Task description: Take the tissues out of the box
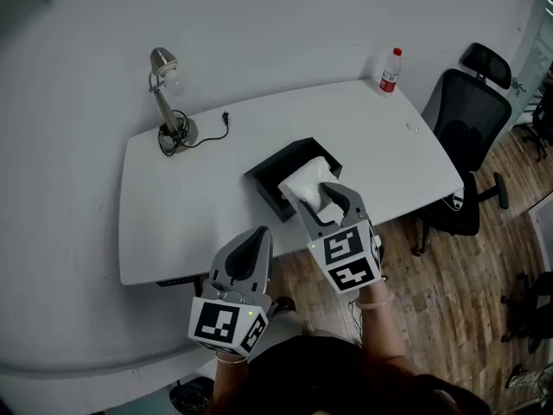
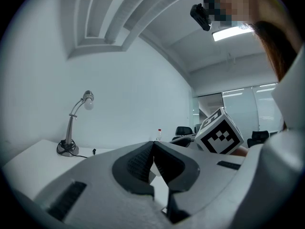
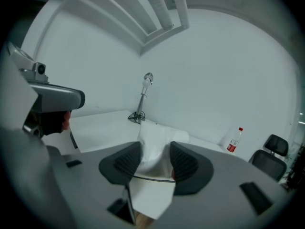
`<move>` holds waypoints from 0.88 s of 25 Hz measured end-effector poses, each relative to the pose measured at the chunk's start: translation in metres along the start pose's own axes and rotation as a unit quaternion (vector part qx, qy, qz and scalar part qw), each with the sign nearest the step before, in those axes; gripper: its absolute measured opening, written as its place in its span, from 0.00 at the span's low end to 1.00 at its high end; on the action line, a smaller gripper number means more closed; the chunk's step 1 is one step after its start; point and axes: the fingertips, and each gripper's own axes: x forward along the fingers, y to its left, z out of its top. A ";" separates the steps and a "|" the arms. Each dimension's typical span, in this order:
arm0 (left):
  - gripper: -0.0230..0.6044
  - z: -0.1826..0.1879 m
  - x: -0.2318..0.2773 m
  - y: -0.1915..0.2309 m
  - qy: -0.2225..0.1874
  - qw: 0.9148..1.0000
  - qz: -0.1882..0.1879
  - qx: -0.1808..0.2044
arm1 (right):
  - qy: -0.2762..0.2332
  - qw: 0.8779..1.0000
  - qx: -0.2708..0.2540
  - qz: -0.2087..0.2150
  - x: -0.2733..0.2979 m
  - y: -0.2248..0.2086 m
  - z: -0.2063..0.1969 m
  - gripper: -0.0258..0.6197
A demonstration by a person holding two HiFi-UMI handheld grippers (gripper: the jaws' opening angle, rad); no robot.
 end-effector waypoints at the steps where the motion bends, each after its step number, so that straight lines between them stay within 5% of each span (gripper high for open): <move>1: 0.08 0.000 -0.003 -0.002 0.000 1.000 0.002 0.000 | -0.004 1.000 0.000 0.000 -0.004 0.001 0.000 0.36; 22: 0.08 0.001 -0.055 -0.076 -0.007 1.000 0.007 0.014 | -0.071 0.997 0.007 -0.010 -0.103 0.018 -0.005 0.35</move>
